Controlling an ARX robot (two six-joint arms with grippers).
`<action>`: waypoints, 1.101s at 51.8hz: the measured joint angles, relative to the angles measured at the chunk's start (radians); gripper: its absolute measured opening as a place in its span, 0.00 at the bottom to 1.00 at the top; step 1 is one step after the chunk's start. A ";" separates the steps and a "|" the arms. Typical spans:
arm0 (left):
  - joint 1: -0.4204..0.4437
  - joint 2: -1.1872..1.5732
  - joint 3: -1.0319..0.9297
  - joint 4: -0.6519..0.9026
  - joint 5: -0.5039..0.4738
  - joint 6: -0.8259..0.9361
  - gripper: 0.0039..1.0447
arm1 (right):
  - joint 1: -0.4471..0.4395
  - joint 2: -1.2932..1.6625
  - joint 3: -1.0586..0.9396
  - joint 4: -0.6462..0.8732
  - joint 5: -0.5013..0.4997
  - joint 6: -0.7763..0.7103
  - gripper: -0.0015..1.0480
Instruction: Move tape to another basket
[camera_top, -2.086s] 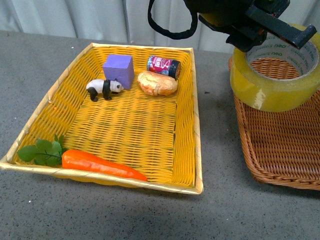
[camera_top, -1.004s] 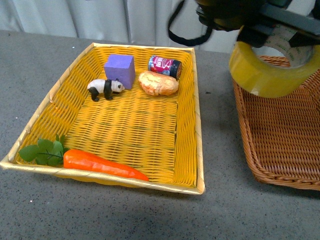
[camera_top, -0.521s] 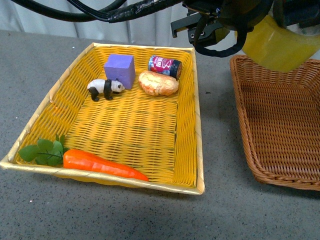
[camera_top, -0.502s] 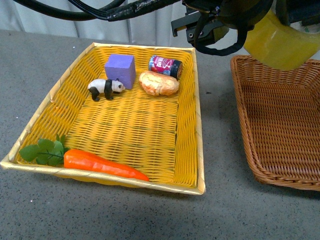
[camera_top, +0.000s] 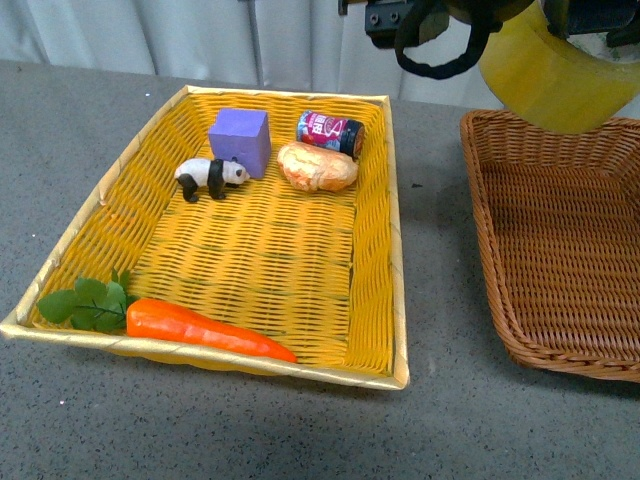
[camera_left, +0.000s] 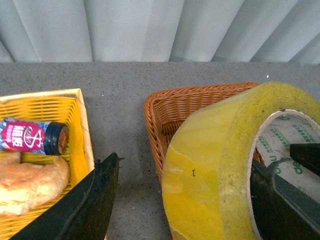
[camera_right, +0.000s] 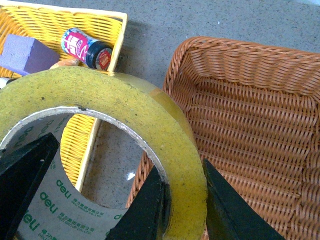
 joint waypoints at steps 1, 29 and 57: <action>0.000 0.000 0.012 -0.024 0.008 0.016 0.70 | -0.002 -0.004 -0.002 0.004 0.001 -0.003 0.15; 0.002 -0.003 0.107 -0.294 0.111 0.855 0.92 | -0.002 -0.050 -0.081 0.356 0.287 -0.691 0.15; 0.169 0.017 0.156 -0.211 -0.266 0.240 0.94 | -0.081 -0.028 -0.140 0.162 0.084 -0.369 0.15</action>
